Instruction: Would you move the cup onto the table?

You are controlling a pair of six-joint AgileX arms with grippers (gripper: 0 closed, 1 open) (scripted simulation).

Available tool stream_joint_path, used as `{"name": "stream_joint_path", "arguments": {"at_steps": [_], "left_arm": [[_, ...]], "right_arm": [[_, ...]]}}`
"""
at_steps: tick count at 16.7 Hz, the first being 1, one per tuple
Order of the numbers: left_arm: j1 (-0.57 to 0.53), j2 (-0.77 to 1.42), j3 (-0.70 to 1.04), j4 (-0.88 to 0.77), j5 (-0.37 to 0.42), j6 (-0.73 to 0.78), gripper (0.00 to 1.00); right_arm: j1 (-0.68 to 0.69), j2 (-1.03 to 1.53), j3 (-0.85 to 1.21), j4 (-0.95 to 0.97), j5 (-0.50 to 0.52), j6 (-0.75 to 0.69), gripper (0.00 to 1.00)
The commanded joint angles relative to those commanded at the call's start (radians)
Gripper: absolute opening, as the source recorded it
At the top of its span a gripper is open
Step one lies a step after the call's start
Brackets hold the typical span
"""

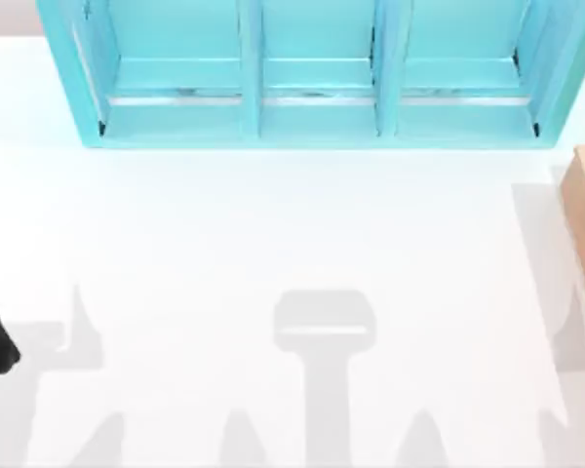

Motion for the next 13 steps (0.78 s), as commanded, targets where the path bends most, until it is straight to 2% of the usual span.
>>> {"name": "stream_joint_path", "arguments": {"at_steps": [3, 6, 13], "left_arm": [[0.0, 0.0, 0.0, 0.0, 0.0, 0.0, 1.0], [0.0, 0.0, 0.0, 0.0, 0.0, 0.0, 1.0], [0.0, 0.0, 0.0, 0.0, 0.0, 0.0, 1.0]], "right_arm": [[-0.006, 0.012, 0.012, -0.012, 0.0, -0.006, 1.0], [-0.052, 0.109, 0.105, -0.109, 0.0, -0.05, 1.0], [-0.256, 0.646, 0.532, -0.609, 0.0, -0.246, 1.0]]}}
